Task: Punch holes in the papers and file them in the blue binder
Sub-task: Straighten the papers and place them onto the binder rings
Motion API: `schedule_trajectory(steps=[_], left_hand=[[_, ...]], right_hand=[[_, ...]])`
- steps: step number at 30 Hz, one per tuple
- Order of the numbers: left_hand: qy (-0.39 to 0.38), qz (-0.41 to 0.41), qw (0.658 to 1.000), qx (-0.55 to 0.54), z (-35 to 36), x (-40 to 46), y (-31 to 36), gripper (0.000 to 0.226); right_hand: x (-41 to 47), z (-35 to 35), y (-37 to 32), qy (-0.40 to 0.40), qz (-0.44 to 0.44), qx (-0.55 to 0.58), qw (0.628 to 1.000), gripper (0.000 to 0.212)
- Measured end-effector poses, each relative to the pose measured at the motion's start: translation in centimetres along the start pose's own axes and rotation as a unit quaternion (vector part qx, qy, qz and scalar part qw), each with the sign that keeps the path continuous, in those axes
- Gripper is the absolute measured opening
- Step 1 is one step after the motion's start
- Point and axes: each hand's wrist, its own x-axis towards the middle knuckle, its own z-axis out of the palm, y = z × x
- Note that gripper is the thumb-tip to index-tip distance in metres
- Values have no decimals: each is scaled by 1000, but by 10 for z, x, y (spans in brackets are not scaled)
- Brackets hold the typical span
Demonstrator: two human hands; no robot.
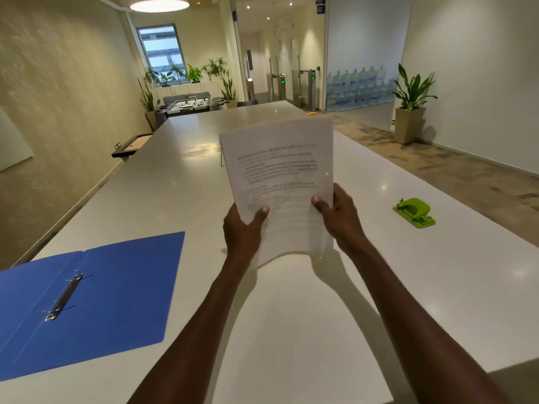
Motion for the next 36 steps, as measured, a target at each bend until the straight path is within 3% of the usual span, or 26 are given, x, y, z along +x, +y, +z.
schedule_trajectory(steps=[3,7,9,11,14,17,20,23,26,29,32,34,36], left_hand=[[-15,-14,1000,14,2,-15,-32,39],[-9,7,999,41,3,-7,-27,37],[-13,42,996,78,-1,5,-16,34],[-20,78,988,135,-8,17,-5,27],[-21,130,962,238,-20,31,14,13],[-19,209,922,325,-29,41,31,5],[-34,265,890,370,-32,44,45,7],[-59,291,874,384,-32,44,52,8],[-72,337,842,415,-37,43,52,7],[-96,363,825,423,-42,43,51,10],[-89,395,804,436,-39,45,54,12],[-3,398,813,425,-38,47,55,23],[125,338,854,375,-40,44,57,62]], right_hand=[[-19,8,35,-14,42,-21,999,32],[-14,10,41,6,65,-39,997,41],[-3,7,28,44,43,-60,996,65],[5,1,10,112,-36,-136,984,94],[10,-13,-34,188,-207,-304,911,104],[14,-14,-75,166,-356,-453,800,97],[19,-4,-91,128,-407,-537,728,92],[21,-3,-91,92,-401,-575,708,63],[20,-8,-89,72,-384,-596,702,15],[18,-2,-87,26,-361,-594,719,8],[14,5,-84,-43,-312,-556,769,6],[14,6,-83,-22,-280,-518,808,9],[17,2,-80,-1,-218,-452,865,6]])
